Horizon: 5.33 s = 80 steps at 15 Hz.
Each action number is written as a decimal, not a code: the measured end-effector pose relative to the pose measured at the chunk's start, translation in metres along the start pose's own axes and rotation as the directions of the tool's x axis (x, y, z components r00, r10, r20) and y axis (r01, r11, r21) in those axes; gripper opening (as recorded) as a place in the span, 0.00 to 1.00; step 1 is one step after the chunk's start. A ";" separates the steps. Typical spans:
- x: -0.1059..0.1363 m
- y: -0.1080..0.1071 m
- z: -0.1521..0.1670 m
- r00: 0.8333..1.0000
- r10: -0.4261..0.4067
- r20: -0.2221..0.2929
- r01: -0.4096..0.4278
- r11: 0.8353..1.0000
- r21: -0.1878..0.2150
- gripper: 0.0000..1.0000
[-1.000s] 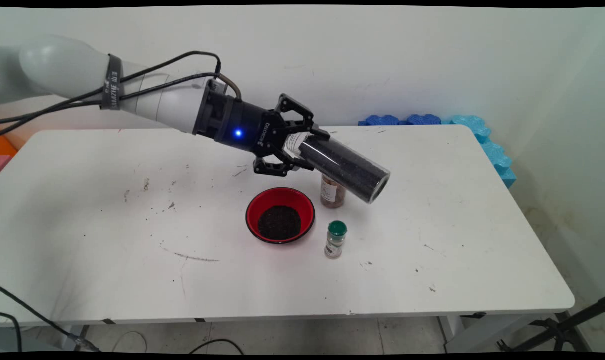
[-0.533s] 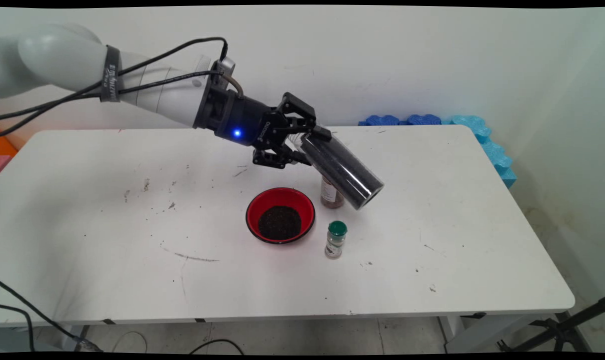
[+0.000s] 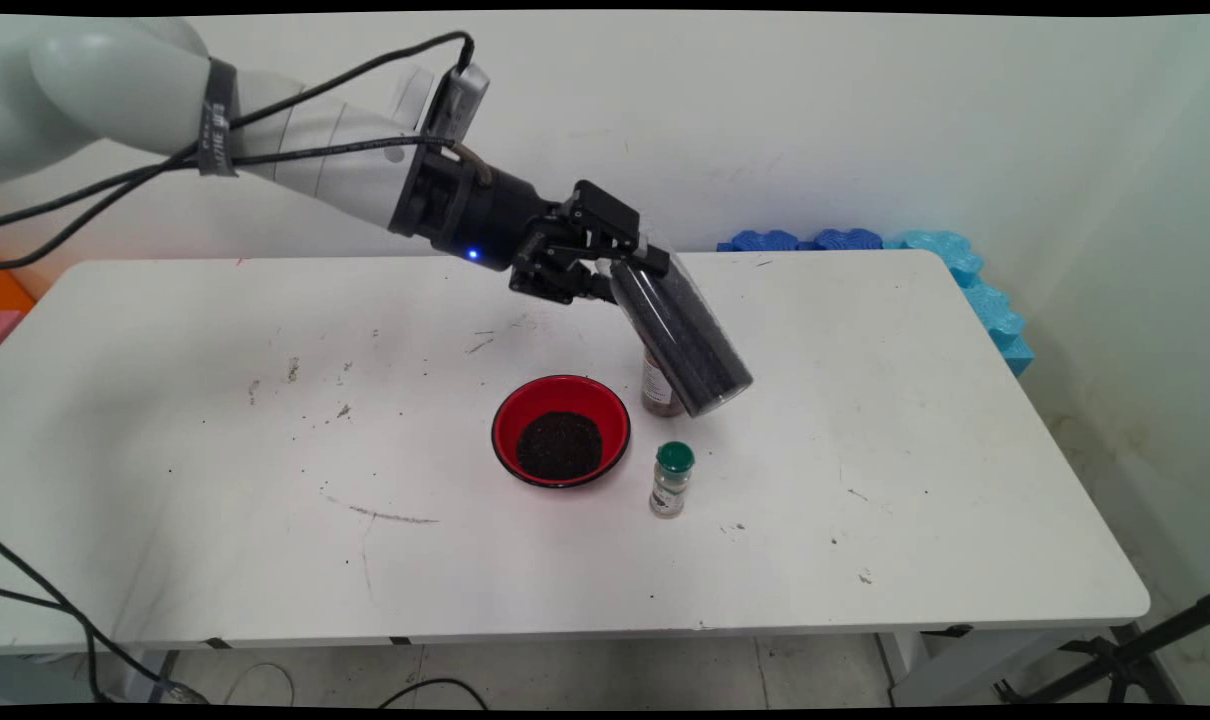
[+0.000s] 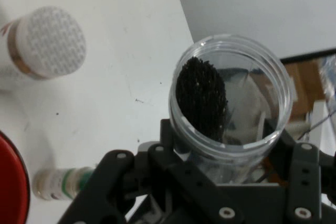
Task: Pour the black seasoning powder in the red bowl, then place the picked object on the table
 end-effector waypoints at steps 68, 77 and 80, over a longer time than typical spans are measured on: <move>0.026 -0.118 -0.037 0.512 0.837 0.193 -0.844 0.450 0.290 0.00; 0.017 -0.134 -0.024 0.535 0.822 0.193 -0.832 0.475 0.286 0.00; 0.016 -0.137 -0.020 0.542 0.819 0.190 -0.828 0.481 0.288 0.00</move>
